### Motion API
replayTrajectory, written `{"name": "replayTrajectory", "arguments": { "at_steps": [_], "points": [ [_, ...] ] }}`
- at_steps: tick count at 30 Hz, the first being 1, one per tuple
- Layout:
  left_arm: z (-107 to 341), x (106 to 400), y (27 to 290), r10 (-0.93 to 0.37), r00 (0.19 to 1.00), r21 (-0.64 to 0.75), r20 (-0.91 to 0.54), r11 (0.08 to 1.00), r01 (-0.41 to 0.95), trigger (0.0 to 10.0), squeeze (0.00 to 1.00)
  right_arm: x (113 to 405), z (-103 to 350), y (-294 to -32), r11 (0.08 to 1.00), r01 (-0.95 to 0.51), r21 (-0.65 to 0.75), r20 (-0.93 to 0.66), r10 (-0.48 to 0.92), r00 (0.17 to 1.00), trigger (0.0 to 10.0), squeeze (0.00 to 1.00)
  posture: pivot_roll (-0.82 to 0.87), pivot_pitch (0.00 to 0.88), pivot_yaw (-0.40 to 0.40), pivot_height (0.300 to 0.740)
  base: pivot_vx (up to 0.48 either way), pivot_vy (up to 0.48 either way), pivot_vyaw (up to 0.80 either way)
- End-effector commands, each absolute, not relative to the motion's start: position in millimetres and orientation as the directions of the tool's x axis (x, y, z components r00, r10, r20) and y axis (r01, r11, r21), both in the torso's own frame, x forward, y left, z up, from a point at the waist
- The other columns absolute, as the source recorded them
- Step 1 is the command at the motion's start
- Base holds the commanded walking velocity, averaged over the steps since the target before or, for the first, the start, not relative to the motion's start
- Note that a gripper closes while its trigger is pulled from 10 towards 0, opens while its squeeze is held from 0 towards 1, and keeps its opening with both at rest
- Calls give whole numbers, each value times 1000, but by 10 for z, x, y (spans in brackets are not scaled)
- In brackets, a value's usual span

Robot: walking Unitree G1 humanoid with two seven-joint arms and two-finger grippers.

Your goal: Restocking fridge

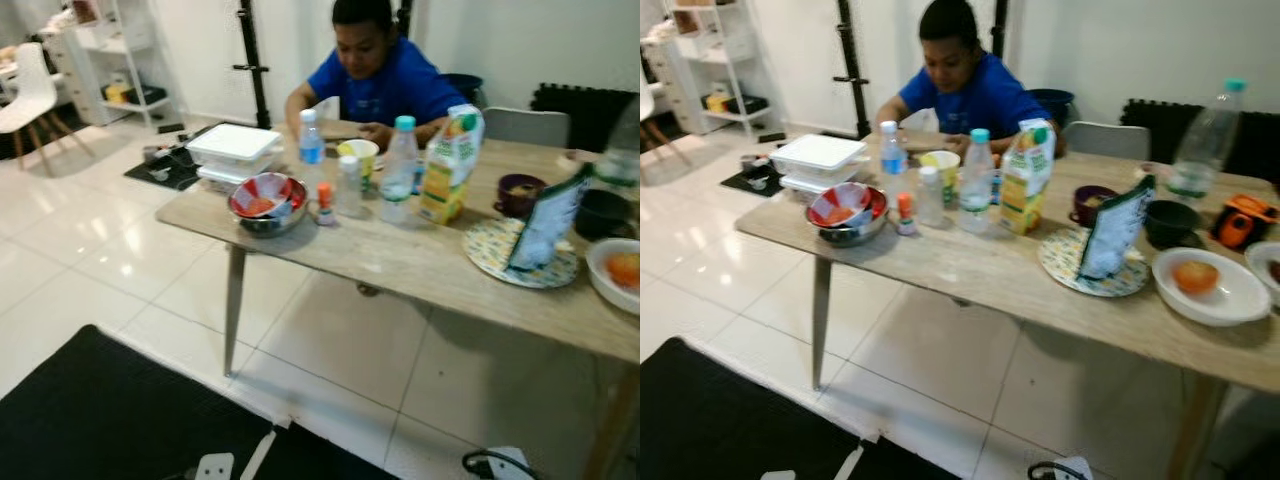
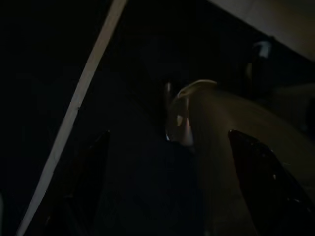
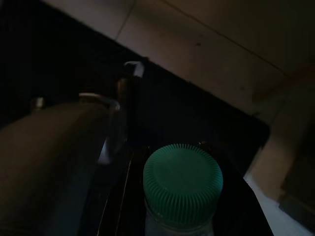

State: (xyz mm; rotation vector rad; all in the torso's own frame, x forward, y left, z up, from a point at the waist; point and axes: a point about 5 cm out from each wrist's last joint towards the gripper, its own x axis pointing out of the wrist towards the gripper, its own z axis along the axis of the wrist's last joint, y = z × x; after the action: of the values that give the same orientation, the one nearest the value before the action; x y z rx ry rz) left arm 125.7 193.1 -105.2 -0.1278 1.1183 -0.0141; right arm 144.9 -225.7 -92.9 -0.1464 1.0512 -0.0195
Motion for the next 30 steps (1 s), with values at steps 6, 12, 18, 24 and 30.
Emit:
{"name": "replayTrajectory", "arguments": {
  "at_steps": [6,12,18,24,30],
  "points": [
    [-1032,1304,1967,-65,448,-95,-892,994,-45,10000,0,1310,-985,-2240,991,-52,-122,-887,-85,453,10000,0,-23,39,-2,740,-318,0,0],
    [-1032,1302,1973,-63,448,-92,-892,995,-42,10000,0,1302,-991,-2228,992,-49,-115,-890,-81,448,10000,0,-19,37,-2,740,-319,0,0],
    [-1033,1295,1982,-65,444,-89,-894,996,-33,10000,0,1301,-991,-2233,992,-49,-117,-892,-84,444,10000,0,-23,29,-5,740,-321,0,0],
    [-1035,1294,1969,-68,444,-91,-894,995,-31,10000,0,1305,-987,-2254,992,-46,-121,-893,-89,441,10000,0,-23,22,-11,740,-322,0,0],
    [-1035,1306,1944,-67,449,-96,-891,994,-42,10000,0,1319,-978,-2275,990,-60,-127,-896,-89,436,10000,0,-27,17,-15,740,-211,0,-204]
  ]
}}
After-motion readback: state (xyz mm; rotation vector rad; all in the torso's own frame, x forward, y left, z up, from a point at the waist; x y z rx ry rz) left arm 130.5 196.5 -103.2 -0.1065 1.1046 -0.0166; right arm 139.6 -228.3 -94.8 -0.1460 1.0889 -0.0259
